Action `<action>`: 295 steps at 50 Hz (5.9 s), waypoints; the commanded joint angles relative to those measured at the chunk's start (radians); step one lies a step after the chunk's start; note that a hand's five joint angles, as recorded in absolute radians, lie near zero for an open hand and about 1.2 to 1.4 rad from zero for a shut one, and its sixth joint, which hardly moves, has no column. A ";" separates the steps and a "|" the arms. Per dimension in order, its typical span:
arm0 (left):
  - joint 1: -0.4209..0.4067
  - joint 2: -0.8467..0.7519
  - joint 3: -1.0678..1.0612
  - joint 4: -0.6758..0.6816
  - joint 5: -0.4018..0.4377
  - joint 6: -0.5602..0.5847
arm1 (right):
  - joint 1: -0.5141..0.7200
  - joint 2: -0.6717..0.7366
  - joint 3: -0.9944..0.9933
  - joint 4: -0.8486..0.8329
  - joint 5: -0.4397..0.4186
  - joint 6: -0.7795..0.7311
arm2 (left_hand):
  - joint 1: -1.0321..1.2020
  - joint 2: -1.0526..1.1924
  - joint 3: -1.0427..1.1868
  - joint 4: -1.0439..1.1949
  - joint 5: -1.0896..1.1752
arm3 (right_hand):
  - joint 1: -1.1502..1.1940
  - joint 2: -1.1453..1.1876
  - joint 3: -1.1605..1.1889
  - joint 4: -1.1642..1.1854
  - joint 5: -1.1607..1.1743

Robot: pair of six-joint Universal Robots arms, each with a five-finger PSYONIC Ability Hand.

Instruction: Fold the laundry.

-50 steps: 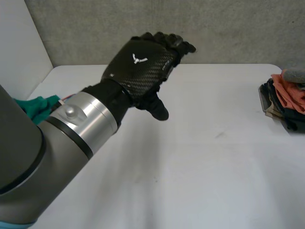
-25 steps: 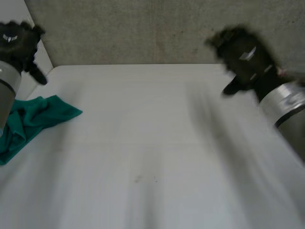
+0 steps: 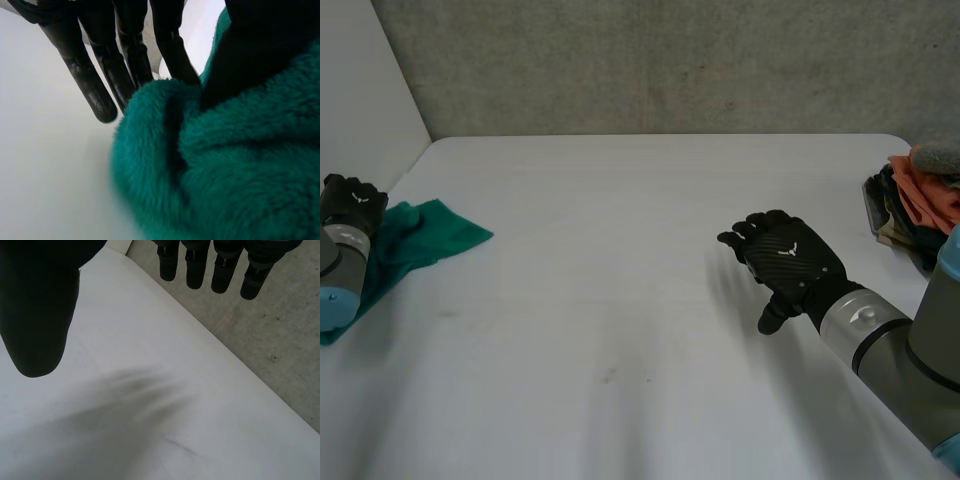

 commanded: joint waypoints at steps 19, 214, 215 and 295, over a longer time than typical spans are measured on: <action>-0.537 0.471 -0.171 -0.089 -0.035 -0.754 | -0.066 -0.055 -0.001 -0.050 0.160 0.025 | 0.406 0.451 0.454 0.451 0.469 | -0.066 -0.047 -0.043 -0.049 -0.052; -0.639 0.732 -0.567 -0.239 -0.160 -0.170 | -0.209 0.168 -0.201 0.249 0.121 -0.187 | -0.774 -0.728 -0.726 -0.729 -0.710 | 1.156 1.175 1.179 1.173 1.170; -0.606 0.730 -0.570 -0.241 -0.111 -0.170 | -0.209 0.168 -0.201 0.246 0.121 -0.187 | -0.771 -0.725 -0.723 -0.726 -0.707 | 1.156 1.175 1.179 1.173 1.170; -0.372 0.824 -0.535 -0.482 0.133 -0.097 | -0.192 -0.136 -0.189 0.436 0.236 -0.486 | 0.406 0.451 0.454 0.451 0.469 | 1.156 1.175 1.179 1.173 1.170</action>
